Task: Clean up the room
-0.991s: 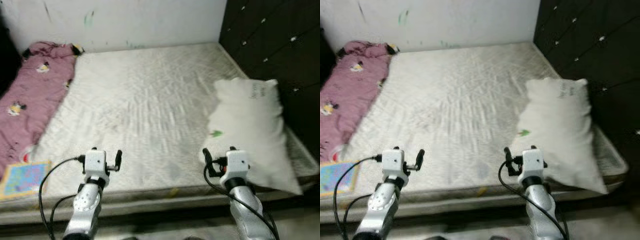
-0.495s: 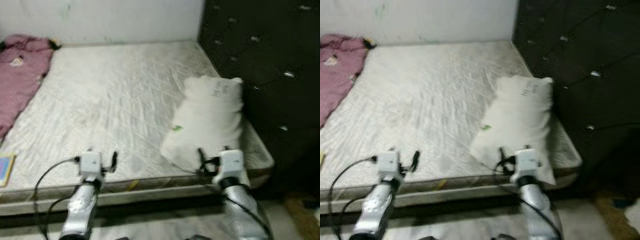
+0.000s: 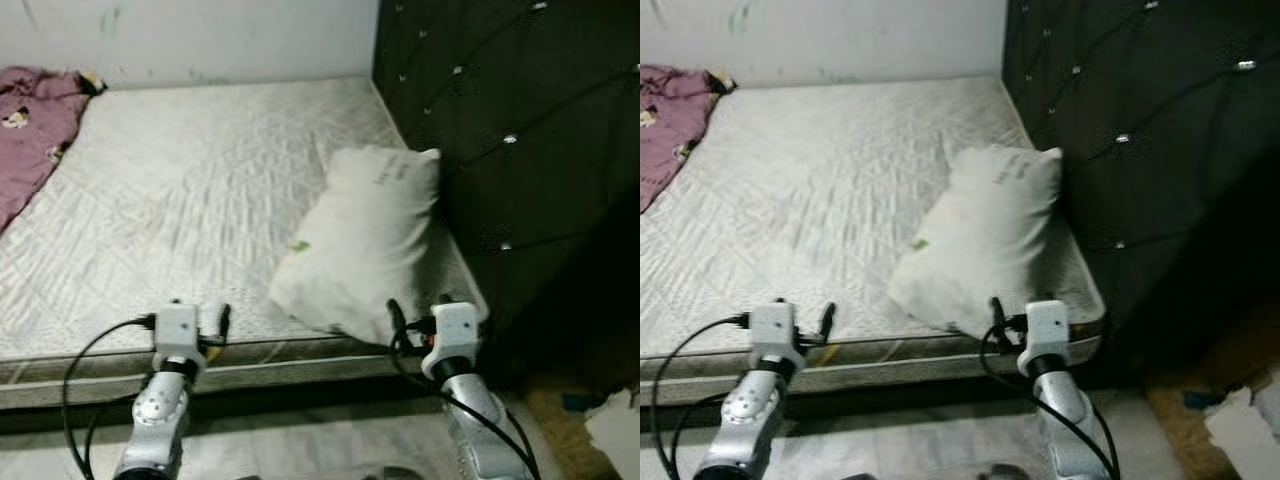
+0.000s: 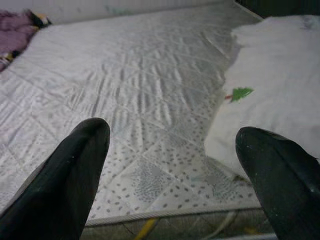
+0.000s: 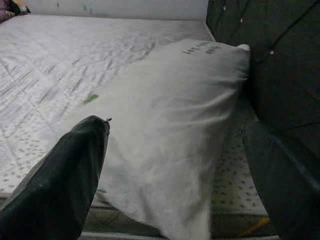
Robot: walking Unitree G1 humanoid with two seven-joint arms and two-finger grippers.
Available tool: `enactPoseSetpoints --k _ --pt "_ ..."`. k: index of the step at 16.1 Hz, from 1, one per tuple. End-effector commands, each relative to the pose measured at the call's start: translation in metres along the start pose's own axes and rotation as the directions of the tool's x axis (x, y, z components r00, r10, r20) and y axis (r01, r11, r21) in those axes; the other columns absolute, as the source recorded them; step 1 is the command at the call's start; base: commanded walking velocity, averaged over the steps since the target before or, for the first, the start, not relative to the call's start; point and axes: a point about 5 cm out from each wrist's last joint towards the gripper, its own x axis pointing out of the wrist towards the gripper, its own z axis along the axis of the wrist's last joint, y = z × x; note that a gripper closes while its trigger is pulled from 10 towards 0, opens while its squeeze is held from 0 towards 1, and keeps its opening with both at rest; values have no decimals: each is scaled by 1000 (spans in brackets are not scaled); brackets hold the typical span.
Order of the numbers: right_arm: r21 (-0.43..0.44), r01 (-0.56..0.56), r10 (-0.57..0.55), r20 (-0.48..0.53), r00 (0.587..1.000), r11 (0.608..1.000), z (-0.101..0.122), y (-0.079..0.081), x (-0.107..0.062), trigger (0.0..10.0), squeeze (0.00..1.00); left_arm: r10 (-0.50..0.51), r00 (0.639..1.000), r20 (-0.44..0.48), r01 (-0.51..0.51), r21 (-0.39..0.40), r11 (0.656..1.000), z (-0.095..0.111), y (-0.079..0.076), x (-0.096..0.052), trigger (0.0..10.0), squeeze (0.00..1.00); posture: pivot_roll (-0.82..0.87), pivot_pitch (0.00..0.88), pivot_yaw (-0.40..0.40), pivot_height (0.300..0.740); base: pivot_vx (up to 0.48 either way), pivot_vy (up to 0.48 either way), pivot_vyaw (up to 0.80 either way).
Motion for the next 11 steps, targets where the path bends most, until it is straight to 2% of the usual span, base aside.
enactPoseSetpoints --k 1,6,11 --pt "-10 5 -5 11 1000 1000 4 -5 2 10000 0 -10 1000 -4 10 -16 1000 -1 -4 1 10000 0 -68 0 69 740 0 0 0" --pt "-10 -2 2 10 1000 1000 3 -3 1 10000 0 -30 999 15 31 -23 999 1 -4 -1 10000 0 -68 0 71 740 0 0 0" --pt "-7 0 0 10 1000 1000 3 -3 0 10000 0 -44 999 14 44 -30 999 0 -5 -1 10000 0 -71 0 72 740 287 0 0"
